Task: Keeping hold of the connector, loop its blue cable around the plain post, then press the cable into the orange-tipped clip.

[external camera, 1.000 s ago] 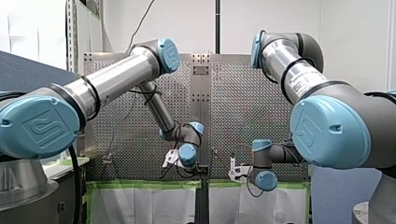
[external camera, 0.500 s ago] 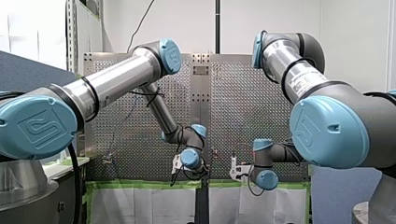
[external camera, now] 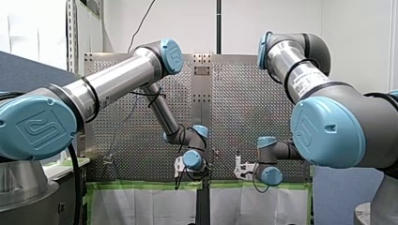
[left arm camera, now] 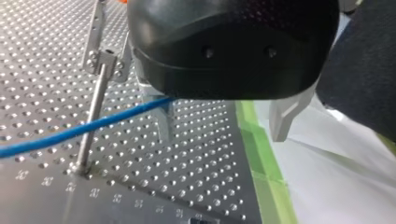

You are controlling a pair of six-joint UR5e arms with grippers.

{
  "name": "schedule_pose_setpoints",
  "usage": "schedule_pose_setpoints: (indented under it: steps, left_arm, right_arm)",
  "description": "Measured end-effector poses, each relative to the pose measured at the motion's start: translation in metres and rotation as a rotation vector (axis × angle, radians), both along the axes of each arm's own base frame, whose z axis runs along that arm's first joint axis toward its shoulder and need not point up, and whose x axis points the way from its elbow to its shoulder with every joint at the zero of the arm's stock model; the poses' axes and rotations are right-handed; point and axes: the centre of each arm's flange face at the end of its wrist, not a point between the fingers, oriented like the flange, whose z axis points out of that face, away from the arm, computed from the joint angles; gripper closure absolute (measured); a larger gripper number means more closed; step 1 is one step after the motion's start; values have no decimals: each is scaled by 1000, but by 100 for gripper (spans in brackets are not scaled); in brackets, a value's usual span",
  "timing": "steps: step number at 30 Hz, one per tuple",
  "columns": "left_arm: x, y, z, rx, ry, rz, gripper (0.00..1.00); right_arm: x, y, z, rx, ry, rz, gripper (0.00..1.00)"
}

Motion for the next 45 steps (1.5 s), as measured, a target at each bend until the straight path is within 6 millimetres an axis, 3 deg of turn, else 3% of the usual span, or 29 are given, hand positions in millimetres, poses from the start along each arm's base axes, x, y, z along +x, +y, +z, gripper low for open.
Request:
schedule_pose_setpoints:
  steps: [5,15,27,39,40,41,42,43,44,45]
  left_arm:
    - [-4,-3,1,-40,-10,49,0]
    - [-8,-8,5,-86,-59,128,0]
    - [-3,0,7,9,-109,181,0]
    - [-7,-10,9,90,-156,141,0]
    - [-7,-10,9,99,-158,142,9]
    - [-7,-9,9,111,-160,144,26]
    - [-7,-9,10,121,-162,148,26]
    - [-7,-8,10,132,-163,150,38]
    - [-7,-7,10,145,-165,153,56]
    - [-7,-7,10,154,-166,154,56]
  right_arm:
    - [-4,-13,3,17,6,23,100]
    - [-13,-14,0,78,18,26,100]
    - [-11,-11,0,89,13,52,100]
    - [-8,-10,0,82,12,61,100]
    - [-8,-10,0,81,11,61,100]
    - [-8,-11,0,81,11,61,100]
    - [-8,-11,0,81,11,61,100]
    - [-8,-11,0,80,11,61,100]
    - [-8,-10,0,81,11,61,100]
    - [-8,-10,0,81,11,61,100]
